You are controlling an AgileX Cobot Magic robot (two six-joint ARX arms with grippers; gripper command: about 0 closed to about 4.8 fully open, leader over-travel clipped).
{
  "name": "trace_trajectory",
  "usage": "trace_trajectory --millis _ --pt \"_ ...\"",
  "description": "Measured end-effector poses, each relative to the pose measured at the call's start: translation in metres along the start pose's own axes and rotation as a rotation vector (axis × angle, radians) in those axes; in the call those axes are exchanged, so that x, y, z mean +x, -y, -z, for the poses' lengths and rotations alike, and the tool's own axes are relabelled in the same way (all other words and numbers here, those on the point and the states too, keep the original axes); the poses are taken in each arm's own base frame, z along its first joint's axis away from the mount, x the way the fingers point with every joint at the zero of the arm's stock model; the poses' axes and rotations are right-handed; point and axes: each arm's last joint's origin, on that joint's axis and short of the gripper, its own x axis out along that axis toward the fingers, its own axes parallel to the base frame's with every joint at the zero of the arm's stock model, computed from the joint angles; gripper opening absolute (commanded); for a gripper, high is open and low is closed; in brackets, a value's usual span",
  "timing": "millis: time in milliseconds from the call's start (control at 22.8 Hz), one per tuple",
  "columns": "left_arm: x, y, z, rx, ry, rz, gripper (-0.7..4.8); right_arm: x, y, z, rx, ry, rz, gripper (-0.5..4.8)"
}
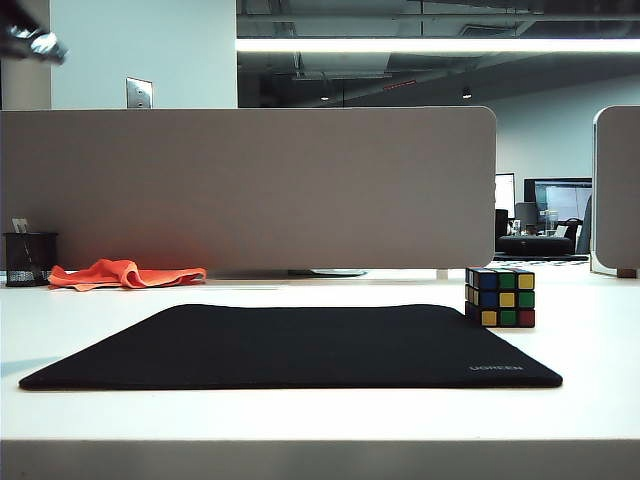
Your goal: Pick up the cube on the right side of the mouse pad, then place it in the center of the mouse pad.
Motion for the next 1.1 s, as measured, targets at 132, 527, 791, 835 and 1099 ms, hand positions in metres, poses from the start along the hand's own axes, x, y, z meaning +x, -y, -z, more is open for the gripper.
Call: trace_trajectory --millis 132,527,791,835,1099 --pt "0.0 0.003 -0.002 0.021 0.01 0.051 -0.05 0.011 -0.005 0.004 0.004 -0.06 -0.123 -0.05" --pt "0.004 0.007 -0.003 0.083 0.017 0.005 1.93 0.046 -0.016 0.039 -0.075 -0.373 -0.057 1.54" --pt "0.011 0.003 -0.002 0.079 -0.003 -0.001 2.44 0.074 -0.021 0.036 -0.094 -0.463 -0.063 4.79" --pt "0.013 0.002 -0.004 0.071 -0.009 -0.001 2.52 0.084 -0.022 0.036 -0.089 -0.497 -0.057 4.79" --pt "0.021 -0.001 -0.016 0.032 -0.005 -0.001 2.53 0.127 -0.028 0.023 -0.019 -0.558 -0.037 4.79"
